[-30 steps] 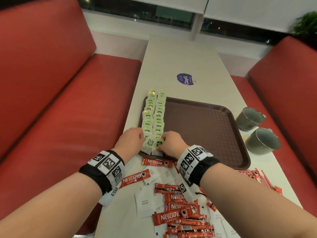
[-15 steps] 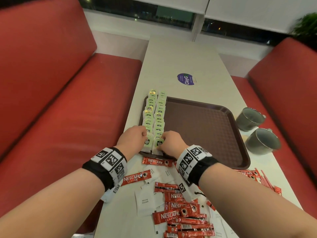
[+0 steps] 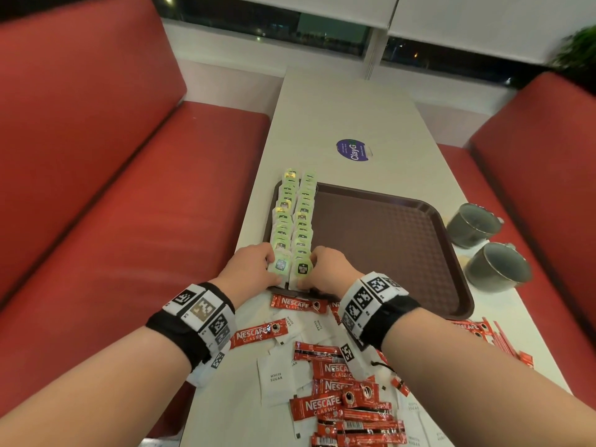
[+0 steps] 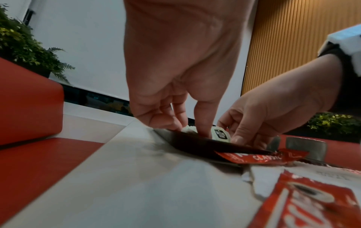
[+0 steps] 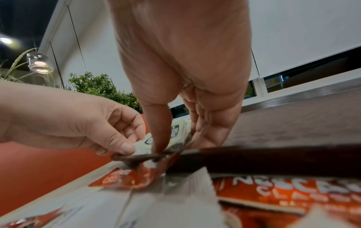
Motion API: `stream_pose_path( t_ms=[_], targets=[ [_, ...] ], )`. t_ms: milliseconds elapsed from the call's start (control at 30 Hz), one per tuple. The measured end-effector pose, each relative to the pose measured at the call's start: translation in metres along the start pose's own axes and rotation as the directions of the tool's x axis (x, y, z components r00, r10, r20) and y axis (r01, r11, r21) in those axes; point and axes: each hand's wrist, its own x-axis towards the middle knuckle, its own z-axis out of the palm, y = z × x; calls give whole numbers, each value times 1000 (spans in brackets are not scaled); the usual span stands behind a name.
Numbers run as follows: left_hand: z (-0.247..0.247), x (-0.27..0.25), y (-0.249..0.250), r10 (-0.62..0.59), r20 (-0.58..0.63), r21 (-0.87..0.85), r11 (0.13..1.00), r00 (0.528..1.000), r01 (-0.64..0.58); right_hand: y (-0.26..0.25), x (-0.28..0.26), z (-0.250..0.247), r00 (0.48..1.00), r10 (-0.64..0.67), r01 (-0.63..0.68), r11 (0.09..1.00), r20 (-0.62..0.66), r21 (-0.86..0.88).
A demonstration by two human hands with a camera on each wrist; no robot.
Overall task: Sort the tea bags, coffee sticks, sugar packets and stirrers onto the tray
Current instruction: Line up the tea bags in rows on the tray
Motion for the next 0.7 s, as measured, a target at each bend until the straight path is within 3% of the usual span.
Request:
stream_pose_path(
  t_ms=[467, 633, 700],
  targets=[
    [0, 1, 1, -15, -52, 16, 1000, 999, 16, -5, 8, -5, 1000, 8, -8, 997, 6, -71],
    [-9, -10, -2, -57, -97, -94, 994, 994, 48, -17, 31, -35, 979, 56, -1, 962, -194, 273],
    [-13, -18, -4, -52, -108, -143, 989, 993, 36, -27, 50, -40, 977, 104, -13, 902, -188, 432]
  ],
)
